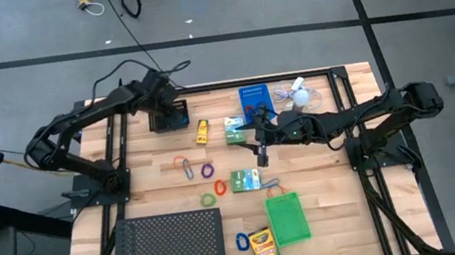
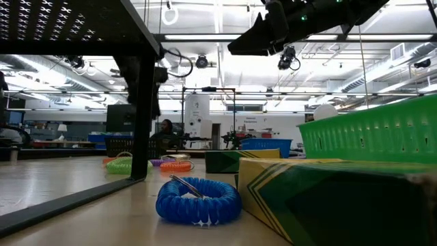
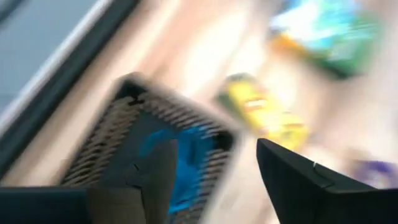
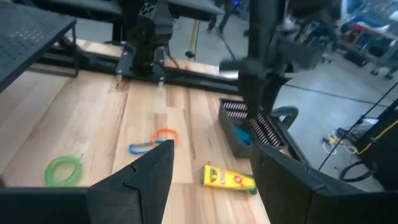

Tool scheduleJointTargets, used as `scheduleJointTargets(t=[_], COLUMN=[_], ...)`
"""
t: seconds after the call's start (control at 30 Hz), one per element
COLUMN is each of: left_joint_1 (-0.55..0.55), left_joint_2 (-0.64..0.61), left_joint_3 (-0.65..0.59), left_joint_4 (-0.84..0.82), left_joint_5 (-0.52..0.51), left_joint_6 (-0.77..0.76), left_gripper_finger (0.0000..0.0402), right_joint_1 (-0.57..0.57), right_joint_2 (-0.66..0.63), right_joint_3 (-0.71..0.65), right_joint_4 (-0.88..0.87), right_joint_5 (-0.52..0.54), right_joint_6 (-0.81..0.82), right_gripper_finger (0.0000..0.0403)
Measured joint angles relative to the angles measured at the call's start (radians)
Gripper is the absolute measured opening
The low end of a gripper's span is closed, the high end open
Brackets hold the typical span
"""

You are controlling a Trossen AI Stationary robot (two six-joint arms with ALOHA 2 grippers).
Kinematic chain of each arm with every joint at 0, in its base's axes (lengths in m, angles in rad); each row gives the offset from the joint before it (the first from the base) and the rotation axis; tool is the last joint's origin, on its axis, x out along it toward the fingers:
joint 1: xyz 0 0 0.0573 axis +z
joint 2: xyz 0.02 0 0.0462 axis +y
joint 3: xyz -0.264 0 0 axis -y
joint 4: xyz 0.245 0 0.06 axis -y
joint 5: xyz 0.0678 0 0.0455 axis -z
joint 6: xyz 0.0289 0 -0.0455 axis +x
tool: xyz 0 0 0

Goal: Pick & Place Office Desk Supplies
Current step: Put the top right orange rubber band into the black bin

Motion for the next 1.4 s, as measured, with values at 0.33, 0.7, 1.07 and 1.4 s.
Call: scheduleJointTargets(t=[0.33,0.7,1.07,1.4], left_joint_1=[-0.180,-0.473,-0.562,-0.561], left_joint_2=[-0.122,-0.155,-0.155,-0.155], left_joint_3=[0.000,-0.009,-0.022,-0.022], left_joint_4=[0.208,0.352,0.378,0.380], left_joint_5=[0.337,0.166,0.075,0.071], left_joint_6=[0.103,0.140,0.128,0.118], left_gripper_finger=[0.0233,0.0233,0.0233,0.0233], right_joint_1=[0.007,0.075,0.149,0.171], right_joint_2=[0.000,0.000,0.019,0.142], right_joint_3=[0.000,0.000,0.001,0.001], right_joint_4=[-0.261,-0.682,-0.834,-0.829], right_joint_5=[-0.091,-0.175,-0.227,-0.235], right_joint_6=[0.103,0.317,0.452,0.464], right_gripper_finger=[0.0220,0.0219,0.0219,0.0219])
